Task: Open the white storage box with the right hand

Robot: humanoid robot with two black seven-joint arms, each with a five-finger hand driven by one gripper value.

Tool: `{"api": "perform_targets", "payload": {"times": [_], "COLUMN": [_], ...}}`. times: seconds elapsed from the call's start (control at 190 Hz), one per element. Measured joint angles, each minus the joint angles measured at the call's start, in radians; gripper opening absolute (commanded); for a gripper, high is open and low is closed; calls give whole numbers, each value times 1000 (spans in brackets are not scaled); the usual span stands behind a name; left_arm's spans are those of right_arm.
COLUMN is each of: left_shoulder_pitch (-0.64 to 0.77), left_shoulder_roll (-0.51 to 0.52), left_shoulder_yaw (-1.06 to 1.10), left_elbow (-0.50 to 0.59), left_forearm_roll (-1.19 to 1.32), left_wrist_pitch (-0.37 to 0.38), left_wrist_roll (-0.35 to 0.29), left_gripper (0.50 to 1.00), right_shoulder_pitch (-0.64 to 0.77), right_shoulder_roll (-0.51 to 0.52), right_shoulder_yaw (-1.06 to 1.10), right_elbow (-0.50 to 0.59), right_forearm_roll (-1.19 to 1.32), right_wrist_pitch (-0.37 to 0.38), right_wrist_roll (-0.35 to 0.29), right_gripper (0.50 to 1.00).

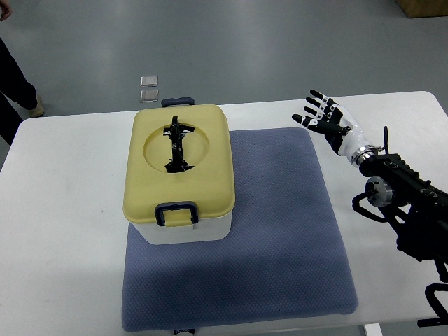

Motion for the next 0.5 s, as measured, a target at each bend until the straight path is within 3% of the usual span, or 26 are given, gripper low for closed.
{"api": "perform_targets", "payload": {"times": [0.501], "left_shoulder_pitch": [0], "left_shoulder_roll": [0], "left_shoulder_yaw": [-3], "left_elbow": [2], "left_forearm_roll": [-2], "left_wrist_pitch": [4], "left_wrist_roll": [1], "left_gripper": [1000], "right_shoulder_pitch": [2], "right_shoulder_roll": [-5], "right_shoulder_yaw": [1], "right_elbow": [-1], "right_forearm_roll": [2], "right_wrist_pitch": [3], "right_wrist_roll": [1], "right_gripper": [919]}}
